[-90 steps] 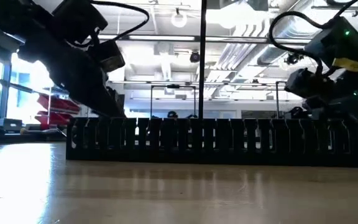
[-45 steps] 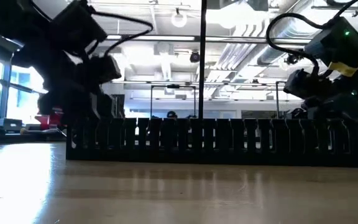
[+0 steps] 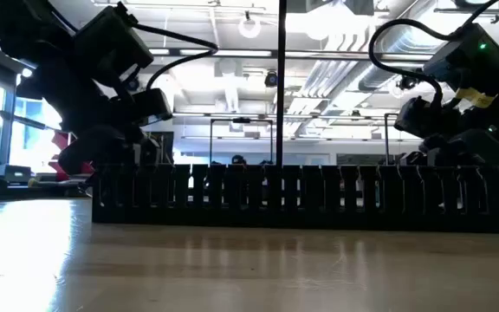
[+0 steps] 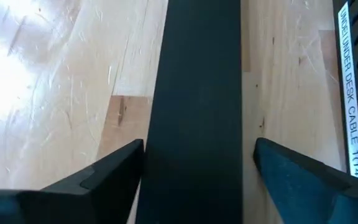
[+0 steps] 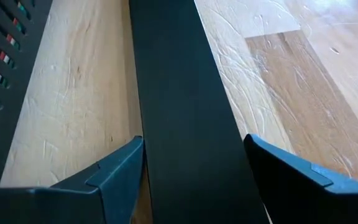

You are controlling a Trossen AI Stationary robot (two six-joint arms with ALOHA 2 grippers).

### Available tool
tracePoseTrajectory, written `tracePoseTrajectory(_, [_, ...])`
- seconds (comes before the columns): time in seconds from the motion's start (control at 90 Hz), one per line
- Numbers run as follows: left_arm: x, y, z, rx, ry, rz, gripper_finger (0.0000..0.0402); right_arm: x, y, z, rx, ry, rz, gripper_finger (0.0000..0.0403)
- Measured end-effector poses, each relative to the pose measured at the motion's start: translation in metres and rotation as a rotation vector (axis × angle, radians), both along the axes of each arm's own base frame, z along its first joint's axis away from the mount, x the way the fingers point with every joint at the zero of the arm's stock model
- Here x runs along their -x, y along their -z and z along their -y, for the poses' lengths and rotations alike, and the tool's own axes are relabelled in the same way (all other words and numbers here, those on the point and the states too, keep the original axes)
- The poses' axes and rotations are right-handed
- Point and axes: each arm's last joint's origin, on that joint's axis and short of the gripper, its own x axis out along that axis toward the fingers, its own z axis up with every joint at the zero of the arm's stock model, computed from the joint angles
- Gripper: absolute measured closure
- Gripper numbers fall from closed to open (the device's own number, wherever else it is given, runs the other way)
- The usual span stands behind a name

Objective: Ziptie cables
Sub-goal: Close the black cable duct

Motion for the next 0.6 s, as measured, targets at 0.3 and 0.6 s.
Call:
tracePoseTrajectory(0.3, [0.001,0.001,0.0,-0.002,0.016,-0.006,0.02,0.002,0.002,0.0,0.005,-0.021,-0.034,0.0182])
tracePoseTrajectory(0.6, [-0.003,-0.012,-0.001,-0.048,-0.024,0.009,0.0229,-0.003,-0.002,-0.001,-0.033,0.031,-0.03,0.0184])
